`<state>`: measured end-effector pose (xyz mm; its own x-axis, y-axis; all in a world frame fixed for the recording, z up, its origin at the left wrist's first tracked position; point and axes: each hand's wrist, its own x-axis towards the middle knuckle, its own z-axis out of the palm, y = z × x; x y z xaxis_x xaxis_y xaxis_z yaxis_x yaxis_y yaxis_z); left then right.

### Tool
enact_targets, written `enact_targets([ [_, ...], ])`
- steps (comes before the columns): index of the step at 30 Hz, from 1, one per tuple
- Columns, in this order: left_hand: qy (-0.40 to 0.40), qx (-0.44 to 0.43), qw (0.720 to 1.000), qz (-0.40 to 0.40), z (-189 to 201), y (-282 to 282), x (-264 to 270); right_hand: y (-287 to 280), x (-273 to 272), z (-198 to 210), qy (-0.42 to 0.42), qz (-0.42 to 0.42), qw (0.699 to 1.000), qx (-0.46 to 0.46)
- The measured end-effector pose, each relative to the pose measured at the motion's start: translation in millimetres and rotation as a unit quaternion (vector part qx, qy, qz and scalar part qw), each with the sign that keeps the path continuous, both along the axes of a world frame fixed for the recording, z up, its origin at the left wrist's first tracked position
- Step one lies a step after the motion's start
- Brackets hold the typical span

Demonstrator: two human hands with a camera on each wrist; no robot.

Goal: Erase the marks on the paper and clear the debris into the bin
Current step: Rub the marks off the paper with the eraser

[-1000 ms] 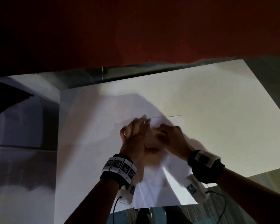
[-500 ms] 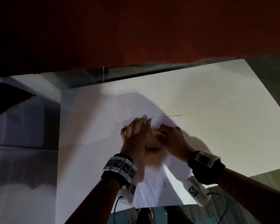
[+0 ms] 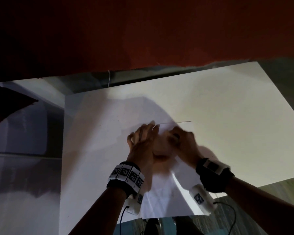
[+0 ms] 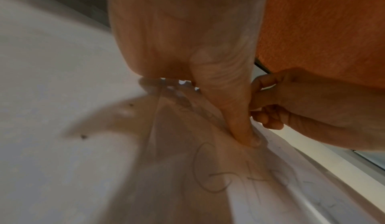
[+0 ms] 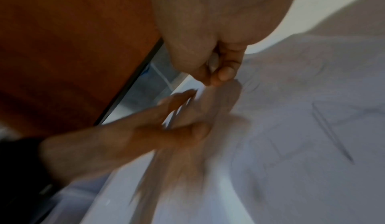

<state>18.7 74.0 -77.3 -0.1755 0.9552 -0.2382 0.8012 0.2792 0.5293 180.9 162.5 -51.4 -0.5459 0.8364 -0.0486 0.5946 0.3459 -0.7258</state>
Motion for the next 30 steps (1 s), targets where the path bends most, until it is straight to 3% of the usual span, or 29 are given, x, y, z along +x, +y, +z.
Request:
enact_targets([
  [3,0.0,-0.009,1.0,0.007,3.0,1.7,1.3,-22.1,-4.4,1.7,-0.002,0.126,0.991,-0.039],
  [7,0.034,-0.012,0.999,-0.015,1.8,0.6,-1.2,20.1,-1.1,-2.6,0.015,-0.025,1.0,0.006],
  [11,0.001,-0.011,1.0,-0.004,1.6,1.1,-1.1,-10.5,-13.8,-3.8,0.023,0.086,0.996,-0.005],
  [15,0.028,-0.015,0.999,-0.013,4.9,1.6,-1.3,17.6,-9.2,-6.9,0.034,-0.036,0.999,-0.004],
  [19,0.006,-0.02,1.0,-0.008,11.6,3.1,0.0,-1.1,-19.2,-6.4,0.024,0.078,0.997,0.011],
  [22,0.013,-0.018,1.0,-0.017,13.0,2.1,-1.2,18.6,-16.6,-8.8,0.02,-0.021,1.0,0.011],
  [26,-0.003,-0.018,1.0,-0.015,16.1,3.6,-0.2,4.5,-23.1,-7.6,0.01,0.055,0.998,0.012],
  [30,-0.017,-0.011,1.0,-0.019,18.5,3.0,-1.1,19.2,-19.7,-10.0,0.021,-0.025,0.999,0.007],
])
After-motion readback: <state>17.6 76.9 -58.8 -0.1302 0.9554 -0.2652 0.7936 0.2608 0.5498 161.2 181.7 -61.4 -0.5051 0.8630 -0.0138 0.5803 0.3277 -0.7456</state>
